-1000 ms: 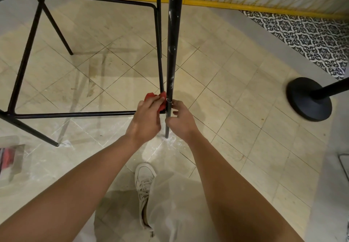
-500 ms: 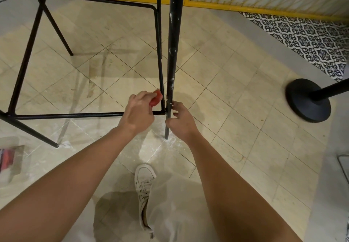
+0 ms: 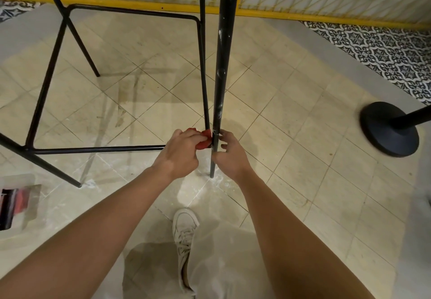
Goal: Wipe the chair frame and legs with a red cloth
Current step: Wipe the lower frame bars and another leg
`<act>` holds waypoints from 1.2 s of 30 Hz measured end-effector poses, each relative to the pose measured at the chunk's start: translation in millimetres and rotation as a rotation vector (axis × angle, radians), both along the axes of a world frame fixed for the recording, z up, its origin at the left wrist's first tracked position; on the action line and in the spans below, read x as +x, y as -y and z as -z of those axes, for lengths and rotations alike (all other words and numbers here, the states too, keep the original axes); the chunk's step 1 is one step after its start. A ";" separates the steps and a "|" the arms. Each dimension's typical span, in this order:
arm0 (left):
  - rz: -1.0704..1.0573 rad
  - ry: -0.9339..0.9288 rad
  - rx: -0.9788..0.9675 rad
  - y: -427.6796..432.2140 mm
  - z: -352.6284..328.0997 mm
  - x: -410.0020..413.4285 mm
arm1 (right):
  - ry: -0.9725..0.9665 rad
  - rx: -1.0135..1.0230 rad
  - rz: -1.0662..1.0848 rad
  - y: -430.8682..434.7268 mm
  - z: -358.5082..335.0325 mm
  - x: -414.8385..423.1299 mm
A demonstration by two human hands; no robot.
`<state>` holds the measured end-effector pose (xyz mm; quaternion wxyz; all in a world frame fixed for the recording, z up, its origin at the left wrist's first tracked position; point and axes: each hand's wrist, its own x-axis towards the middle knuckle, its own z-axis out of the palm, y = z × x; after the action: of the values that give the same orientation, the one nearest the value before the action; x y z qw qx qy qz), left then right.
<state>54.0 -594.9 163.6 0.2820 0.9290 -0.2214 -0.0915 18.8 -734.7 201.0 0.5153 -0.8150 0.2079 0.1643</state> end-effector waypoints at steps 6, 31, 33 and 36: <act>-0.246 -0.090 -0.078 22.5 -12.3 28.7 | 0.024 -0.011 0.031 0.4 2.7 4.2; -0.034 -0.128 0.034 26.1 -10.0 57.1 | 0.035 -0.014 -0.053 9.5 13.7 15.2; 0.074 -0.133 0.065 24.4 -13.2 52.5 | 0.024 -0.011 -0.061 8.2 13.9 15.6; 0.108 -0.200 -0.002 18.9 -15.6 56.1 | 0.031 -0.019 -0.082 6.2 14.2 16.8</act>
<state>110.1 -613.8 179.2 0.2985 0.9016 -0.2421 -0.1984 35.5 -740.9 186.8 0.5035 -0.8302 0.1681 0.1705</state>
